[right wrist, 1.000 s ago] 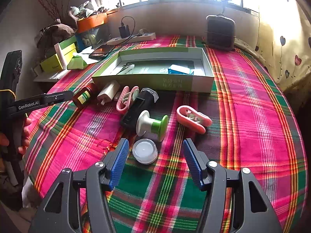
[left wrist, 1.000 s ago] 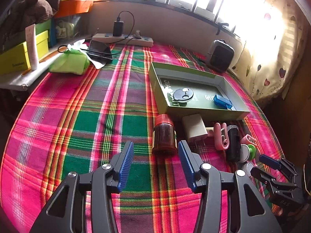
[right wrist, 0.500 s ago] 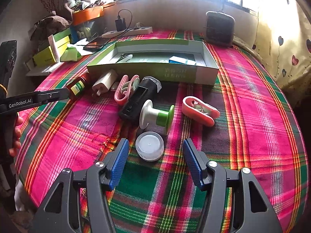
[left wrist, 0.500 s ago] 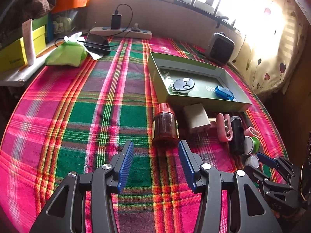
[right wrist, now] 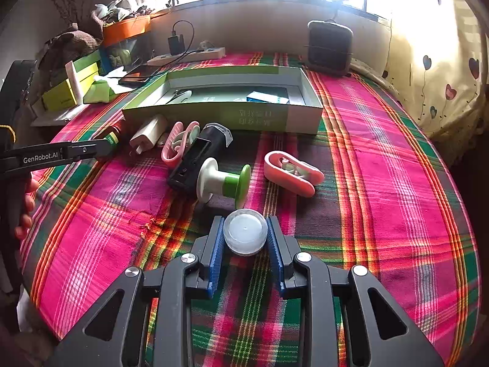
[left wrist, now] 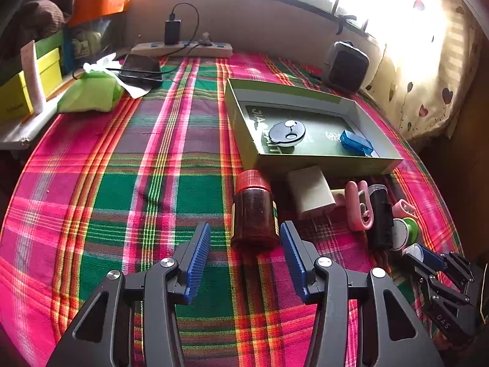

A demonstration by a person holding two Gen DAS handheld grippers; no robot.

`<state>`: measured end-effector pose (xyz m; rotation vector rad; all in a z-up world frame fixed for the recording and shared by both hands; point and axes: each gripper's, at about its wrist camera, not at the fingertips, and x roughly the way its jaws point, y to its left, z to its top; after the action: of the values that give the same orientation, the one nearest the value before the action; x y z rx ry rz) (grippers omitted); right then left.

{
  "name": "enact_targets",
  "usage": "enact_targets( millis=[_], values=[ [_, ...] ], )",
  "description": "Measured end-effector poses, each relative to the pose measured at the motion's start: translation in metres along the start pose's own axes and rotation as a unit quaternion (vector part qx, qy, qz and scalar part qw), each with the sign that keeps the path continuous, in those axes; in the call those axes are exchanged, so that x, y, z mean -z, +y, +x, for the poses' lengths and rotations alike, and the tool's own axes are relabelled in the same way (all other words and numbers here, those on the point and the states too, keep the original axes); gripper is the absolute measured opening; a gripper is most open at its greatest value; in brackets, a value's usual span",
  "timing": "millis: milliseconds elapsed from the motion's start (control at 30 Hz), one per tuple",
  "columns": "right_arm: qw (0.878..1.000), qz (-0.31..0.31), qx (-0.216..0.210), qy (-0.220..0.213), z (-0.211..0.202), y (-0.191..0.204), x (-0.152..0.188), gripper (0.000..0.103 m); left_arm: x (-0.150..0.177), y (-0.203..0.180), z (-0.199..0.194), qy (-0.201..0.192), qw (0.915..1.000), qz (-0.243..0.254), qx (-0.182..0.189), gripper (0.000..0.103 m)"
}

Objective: Organize rigid objects
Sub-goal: 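Grasp the white round container with the right tool while the left tool grasps the red-capped bottle, then carry the white container and the red-capped bottle into the green box with both tools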

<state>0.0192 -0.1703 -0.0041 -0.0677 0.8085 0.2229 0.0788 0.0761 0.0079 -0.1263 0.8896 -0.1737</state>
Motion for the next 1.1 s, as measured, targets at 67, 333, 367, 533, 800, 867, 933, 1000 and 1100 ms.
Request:
enact_targets(
  millis=[67,333,367,533,800,867,933,1000,1100],
  values=[
    [1.0,-0.001,0.004,-0.001,-0.001,-0.001,0.002,0.029,-0.002,0.0,0.003,0.002,1.0,0.002,-0.003,0.047],
    [1.0,0.017,0.015,-0.001,-0.005,-0.016,0.005,0.029,-0.01,-0.001,0.014,0.004,0.9999,0.004,-0.009,0.047],
    [1.0,0.019,0.017,-0.001,-0.006,-0.018,0.005,0.029,-0.011,-0.001,0.015,0.004,0.9999,0.005,-0.011,0.047],
    [1.0,0.021,0.018,-0.003,-0.006,-0.021,0.005,0.029,-0.015,-0.002,0.02,0.003,0.9996,0.013,-0.024,0.047],
    [1.0,0.019,0.017,-0.006,-0.004,-0.023,0.004,0.029,-0.016,-0.004,0.022,0.001,0.9991,0.019,-0.037,0.047],
    [1.0,0.018,0.018,-0.007,-0.004,-0.023,0.005,0.029,-0.016,-0.006,0.022,0.001,0.9989,0.022,-0.043,0.045],
    [1.0,0.018,0.016,-0.008,-0.004,-0.023,0.005,0.029,-0.016,-0.006,0.023,-0.001,0.9985,0.022,-0.049,0.039],
    [1.0,0.017,0.015,-0.009,-0.004,-0.024,0.005,0.029,-0.017,-0.005,0.023,-0.002,0.9984,0.019,-0.054,0.034],
    [1.0,0.017,0.013,-0.01,-0.004,-0.024,0.005,0.029,-0.017,-0.003,0.023,-0.003,0.9983,0.015,-0.056,0.031]
  ],
)
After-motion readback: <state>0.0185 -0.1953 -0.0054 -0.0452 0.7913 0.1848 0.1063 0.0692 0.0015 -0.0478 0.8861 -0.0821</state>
